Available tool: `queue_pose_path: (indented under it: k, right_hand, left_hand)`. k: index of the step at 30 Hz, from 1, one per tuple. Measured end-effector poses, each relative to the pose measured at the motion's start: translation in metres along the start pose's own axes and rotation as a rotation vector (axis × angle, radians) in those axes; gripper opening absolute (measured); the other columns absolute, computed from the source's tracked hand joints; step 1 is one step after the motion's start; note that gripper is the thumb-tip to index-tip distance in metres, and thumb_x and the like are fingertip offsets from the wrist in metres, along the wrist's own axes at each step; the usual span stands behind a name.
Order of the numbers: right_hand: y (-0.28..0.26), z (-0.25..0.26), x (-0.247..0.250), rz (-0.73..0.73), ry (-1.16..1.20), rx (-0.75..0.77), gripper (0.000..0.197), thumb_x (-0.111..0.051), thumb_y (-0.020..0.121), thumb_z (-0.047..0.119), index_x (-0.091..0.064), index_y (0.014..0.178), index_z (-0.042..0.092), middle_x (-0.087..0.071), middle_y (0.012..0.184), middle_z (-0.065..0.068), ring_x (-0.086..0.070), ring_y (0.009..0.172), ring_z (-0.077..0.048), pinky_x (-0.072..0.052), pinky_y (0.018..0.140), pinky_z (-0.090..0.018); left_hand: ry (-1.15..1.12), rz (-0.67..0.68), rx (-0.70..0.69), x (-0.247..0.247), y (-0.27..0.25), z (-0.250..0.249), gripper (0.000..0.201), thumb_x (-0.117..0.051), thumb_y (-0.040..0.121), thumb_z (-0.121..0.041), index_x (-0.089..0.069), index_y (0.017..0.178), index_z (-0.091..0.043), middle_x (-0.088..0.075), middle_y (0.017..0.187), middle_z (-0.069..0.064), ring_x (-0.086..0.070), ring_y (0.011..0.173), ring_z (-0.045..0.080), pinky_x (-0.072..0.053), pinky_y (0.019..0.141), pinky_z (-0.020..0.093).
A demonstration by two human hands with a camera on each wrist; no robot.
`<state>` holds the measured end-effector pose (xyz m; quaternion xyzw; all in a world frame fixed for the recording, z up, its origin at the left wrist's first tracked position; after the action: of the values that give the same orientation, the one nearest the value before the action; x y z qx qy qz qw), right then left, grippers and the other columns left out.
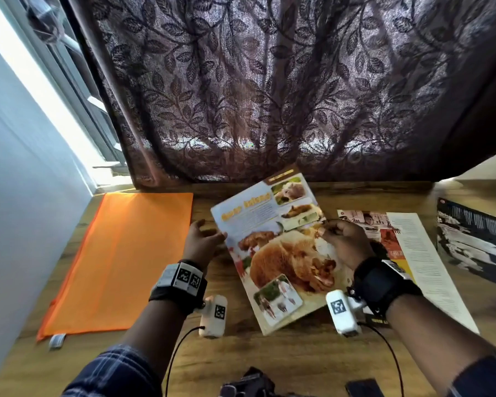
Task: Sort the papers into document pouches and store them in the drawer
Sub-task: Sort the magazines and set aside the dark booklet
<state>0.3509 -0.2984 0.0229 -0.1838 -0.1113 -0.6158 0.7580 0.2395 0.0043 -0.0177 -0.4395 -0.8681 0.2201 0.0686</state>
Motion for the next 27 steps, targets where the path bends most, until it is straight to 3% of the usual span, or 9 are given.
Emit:
queue_pose_path:
  k: [2,4,8,10,15,20,24,27]
  right_hand:
    - [0.000,-0.010,0.001,-0.022,0.007,-0.037,0.015,-0.071,0.087,0.004,-0.065,0.081,0.016,-0.067,0.078,0.000,-0.060,0.074,-0.016,-0.050,0.070,-0.023]
    - [-0.001,-0.021,-0.001,-0.022,-0.017,-0.063,0.016,-0.073,0.086,0.004,-0.065,0.081,0.017,-0.068,0.079,-0.002,-0.062,0.075,-0.018,-0.050,0.074,-0.027]
    - [-0.004,-0.030,-0.008,-0.041,-0.034,-0.066,0.004,-0.069,0.090,0.012,-0.068,0.086,0.012,-0.070,0.083,-0.005,-0.063,0.078,-0.020,-0.047,0.072,-0.029]
    - [-0.005,-0.031,-0.009,-0.065,-0.070,-0.048,0.013,-0.065,0.093,0.015,-0.069,0.080,0.014,-0.071,0.080,-0.006,-0.064,0.079,-0.025,-0.047,0.076,-0.034]
    - [-0.009,-0.030,-0.011,-0.068,-0.121,-0.087,0.015,-0.067,0.092,0.017,-0.068,0.077,0.014,-0.069,0.076,-0.003,-0.062,0.077,-0.024,-0.045,0.073,-0.035]
    - [-0.008,-0.039,-0.011,-0.051,-0.269,-0.064,0.013,-0.073,0.086,0.020,-0.069,0.073,0.019,-0.070,0.073,0.000,-0.064,0.075,-0.023,-0.045,0.067,-0.030]
    - [-0.008,-0.045,-0.014,-0.024,-0.318,-0.074,0.019,-0.075,0.082,0.016,-0.067,0.066,0.023,-0.068,0.069,0.006,-0.065,0.075,-0.020,-0.044,0.067,-0.027]
    - [-0.005,-0.050,-0.014,-0.016,-0.336,-0.091,0.011,-0.076,0.083,0.016,-0.071,0.074,0.021,-0.071,0.077,0.001,-0.066,0.080,-0.021,-0.052,0.076,-0.031]
  left_hand:
    - [0.061,0.124,0.011,-0.005,-0.006,0.000,0.054,-0.065,0.090,0.005,-0.044,0.139,-0.005,-0.066,0.109,0.018,-0.069,0.080,0.027,-0.060,0.067,0.041]
    - [0.170,0.232,-0.003,-0.011,-0.010,0.003,0.046,-0.061,0.091,0.010,-0.051,0.133,-0.006,-0.069,0.104,0.019,-0.070,0.080,0.028,-0.062,0.071,0.045]
    - [0.353,0.241,-0.058,-0.012,-0.008,0.012,0.045,-0.061,0.087,0.015,-0.057,0.125,-0.009,-0.071,0.101,0.022,-0.072,0.088,0.039,-0.058,0.079,0.061]
    - [0.402,0.233,-0.097,-0.009,-0.004,0.018,0.045,-0.064,0.085,0.013,-0.060,0.122,-0.013,-0.074,0.097,0.020,-0.072,0.088,0.042,-0.058,0.075,0.064]
    - [0.511,0.176,-0.165,-0.003,-0.001,0.022,0.035,-0.070,0.083,0.004,-0.065,0.106,-0.023,-0.076,0.094,0.008,-0.074,0.085,0.029,-0.062,0.073,0.050]
    - [0.635,0.149,-0.168,0.003,0.002,0.022,0.022,-0.071,0.086,0.000,-0.068,0.104,-0.012,-0.075,0.086,-0.001,-0.072,0.072,0.010,-0.058,0.057,0.025]
    - [0.669,0.135,-0.155,0.004,0.002,0.021,0.021,-0.070,0.087,-0.001,-0.066,0.103,-0.014,-0.074,0.085,-0.002,-0.071,0.070,0.007,-0.055,0.055,0.020]
    - [0.682,0.114,-0.147,0.004,0.001,0.020,0.021,-0.070,0.088,-0.003,-0.065,0.106,-0.014,-0.071,0.079,-0.007,-0.067,0.062,0.000,-0.050,0.048,0.014]
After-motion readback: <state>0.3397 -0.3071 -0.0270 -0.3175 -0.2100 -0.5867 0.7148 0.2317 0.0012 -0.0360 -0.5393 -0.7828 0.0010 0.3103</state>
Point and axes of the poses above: each hand's wrist, its own y-axis towards the middle knuckle, its own x-axis out of the back of the hand, z = x × y, the point moved 3 cm from there along y, towards the middle knuckle
